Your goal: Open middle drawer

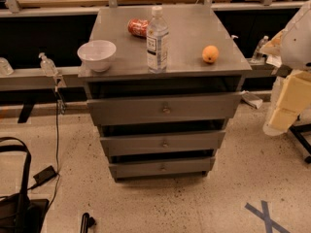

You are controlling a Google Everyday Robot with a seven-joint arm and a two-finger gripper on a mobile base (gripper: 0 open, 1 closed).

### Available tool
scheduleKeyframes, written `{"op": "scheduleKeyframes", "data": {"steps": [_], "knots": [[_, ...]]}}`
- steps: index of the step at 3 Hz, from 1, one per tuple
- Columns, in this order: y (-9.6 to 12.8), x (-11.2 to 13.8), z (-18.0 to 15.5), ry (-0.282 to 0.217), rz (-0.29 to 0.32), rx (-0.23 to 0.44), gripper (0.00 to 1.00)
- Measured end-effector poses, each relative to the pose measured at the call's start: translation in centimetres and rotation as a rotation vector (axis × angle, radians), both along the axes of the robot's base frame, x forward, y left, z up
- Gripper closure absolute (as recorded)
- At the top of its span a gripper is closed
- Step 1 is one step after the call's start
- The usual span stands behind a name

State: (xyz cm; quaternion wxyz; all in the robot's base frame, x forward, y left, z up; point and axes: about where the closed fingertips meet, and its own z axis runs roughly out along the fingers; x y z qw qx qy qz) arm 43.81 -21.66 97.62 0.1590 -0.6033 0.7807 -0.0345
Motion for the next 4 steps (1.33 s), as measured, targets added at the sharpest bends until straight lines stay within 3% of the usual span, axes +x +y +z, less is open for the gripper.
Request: {"op": "scheduleKeyframes", "data": {"steps": [2, 3, 4], "knots": [[0.3, 0.6, -0.9, -0.03, -0.008, 0.019, 0.0], [2.3, 0.4, -6.4, -0.027, -0.03, 0.116, 0.0], [5.3, 1.3, -14.4, 0.021, -0.028, 0.221, 0.0]]}}
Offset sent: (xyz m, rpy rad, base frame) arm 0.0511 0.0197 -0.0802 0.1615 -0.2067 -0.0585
